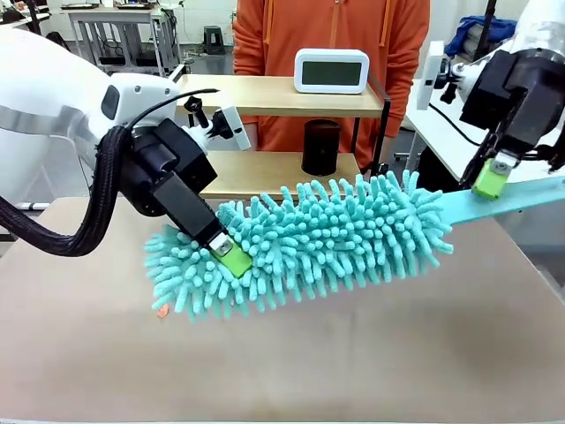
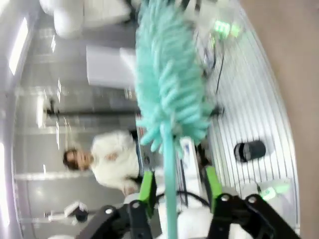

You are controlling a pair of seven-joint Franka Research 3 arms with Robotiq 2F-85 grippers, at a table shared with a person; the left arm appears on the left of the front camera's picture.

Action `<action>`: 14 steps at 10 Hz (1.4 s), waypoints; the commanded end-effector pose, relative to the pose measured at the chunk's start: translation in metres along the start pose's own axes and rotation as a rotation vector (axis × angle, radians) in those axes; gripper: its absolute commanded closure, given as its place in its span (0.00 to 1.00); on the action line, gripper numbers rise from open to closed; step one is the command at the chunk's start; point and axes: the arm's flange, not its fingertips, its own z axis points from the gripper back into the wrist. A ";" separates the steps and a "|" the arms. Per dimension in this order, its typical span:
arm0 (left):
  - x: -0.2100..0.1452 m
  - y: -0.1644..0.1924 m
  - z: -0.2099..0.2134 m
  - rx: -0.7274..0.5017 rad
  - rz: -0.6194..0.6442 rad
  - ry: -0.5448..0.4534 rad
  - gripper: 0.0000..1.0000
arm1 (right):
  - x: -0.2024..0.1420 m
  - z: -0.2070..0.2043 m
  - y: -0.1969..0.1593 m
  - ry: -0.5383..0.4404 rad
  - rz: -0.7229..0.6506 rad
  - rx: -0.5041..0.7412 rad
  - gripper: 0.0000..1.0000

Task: Clean the shelf.
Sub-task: Hand the Duster back to the human.

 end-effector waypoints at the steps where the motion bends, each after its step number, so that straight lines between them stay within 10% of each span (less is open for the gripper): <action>1: -0.007 -0.004 0.001 0.003 -0.045 0.035 1.00 | -0.017 0.023 -0.029 -0.471 -0.119 0.005 0.00; 5: -0.027 -0.007 0.022 0.016 -0.031 -0.023 1.00 | -0.147 0.050 -0.138 -1.163 -0.377 0.129 0.00; 7: -0.035 -0.011 0.038 0.020 -0.035 -0.079 1.00 | -0.199 0.034 -0.158 -1.315 -0.480 0.102 0.00; 9: -0.042 -0.012 0.050 0.016 -0.035 -0.132 1.00 | -0.203 0.048 -0.173 -1.069 -0.489 0.114 0.00; 14: -0.113 -0.119 0.141 0.202 -0.269 -0.503 1.00 | -0.203 0.048 -0.173 -1.069 -0.489 0.114 0.00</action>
